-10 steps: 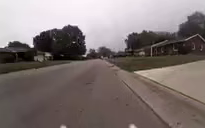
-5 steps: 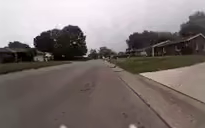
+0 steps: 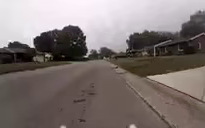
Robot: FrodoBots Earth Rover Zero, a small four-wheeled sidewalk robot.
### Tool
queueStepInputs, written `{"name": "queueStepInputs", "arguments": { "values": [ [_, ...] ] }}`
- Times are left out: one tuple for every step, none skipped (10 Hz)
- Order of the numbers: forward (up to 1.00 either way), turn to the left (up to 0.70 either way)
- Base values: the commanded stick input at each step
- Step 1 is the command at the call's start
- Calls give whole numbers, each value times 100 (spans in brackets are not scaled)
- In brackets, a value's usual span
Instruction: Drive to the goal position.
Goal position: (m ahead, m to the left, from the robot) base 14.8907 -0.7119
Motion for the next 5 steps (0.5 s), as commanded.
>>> {"name": "queueStepInputs", "arguments": {
  "values": [
    [100, 1],
    [100, 0],
    [100, 0],
    [100, 0],
    [100, 0]
  ]
}}
